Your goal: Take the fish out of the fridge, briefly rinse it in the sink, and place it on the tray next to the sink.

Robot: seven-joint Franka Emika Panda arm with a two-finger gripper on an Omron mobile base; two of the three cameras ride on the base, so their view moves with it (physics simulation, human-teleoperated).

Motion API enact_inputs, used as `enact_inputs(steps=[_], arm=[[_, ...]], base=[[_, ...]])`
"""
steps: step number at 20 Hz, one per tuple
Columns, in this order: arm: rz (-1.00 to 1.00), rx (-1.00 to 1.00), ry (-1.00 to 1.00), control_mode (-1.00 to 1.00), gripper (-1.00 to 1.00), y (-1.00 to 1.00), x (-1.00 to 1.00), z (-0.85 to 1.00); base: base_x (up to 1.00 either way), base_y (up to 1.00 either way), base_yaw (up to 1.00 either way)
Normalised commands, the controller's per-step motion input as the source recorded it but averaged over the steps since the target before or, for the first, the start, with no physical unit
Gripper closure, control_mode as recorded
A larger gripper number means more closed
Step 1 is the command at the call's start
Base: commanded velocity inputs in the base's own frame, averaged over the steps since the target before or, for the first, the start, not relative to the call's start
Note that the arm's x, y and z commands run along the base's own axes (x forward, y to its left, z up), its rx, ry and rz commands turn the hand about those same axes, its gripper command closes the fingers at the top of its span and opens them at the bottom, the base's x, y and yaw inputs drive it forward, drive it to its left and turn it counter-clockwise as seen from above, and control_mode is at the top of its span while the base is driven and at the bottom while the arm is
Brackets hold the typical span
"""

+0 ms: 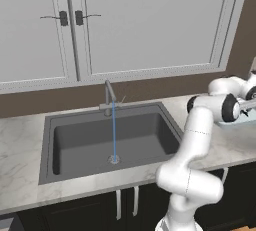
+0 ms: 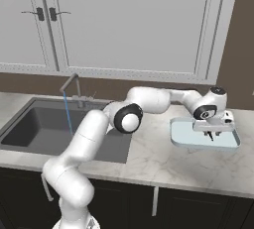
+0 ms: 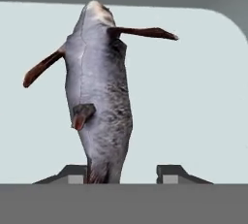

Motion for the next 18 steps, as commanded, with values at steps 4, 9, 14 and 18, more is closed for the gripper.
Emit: enact_inputs(steps=[4, 9, 14, 18], arm=[[0.00, 0.00, 0.00, -1.00, -1.00, 0.36, -0.31, 0.38], [0.00, -0.03, 0.00, -1.00, -1.00, 0.91, -0.98, 0.27], [0.00, -0.10, -0.07, -1.00, -1.00, 1.00, -1.00, -0.08], [0.00, -0.07, -0.14, -1.00, -1.00, 1.00, -1.00, -0.44]], base=[[0.00, 0.00, 0.00], [0.00, 0.00, 0.00], [0.00, 0.00, 0.00], [0.00, 0.00, 0.00]])
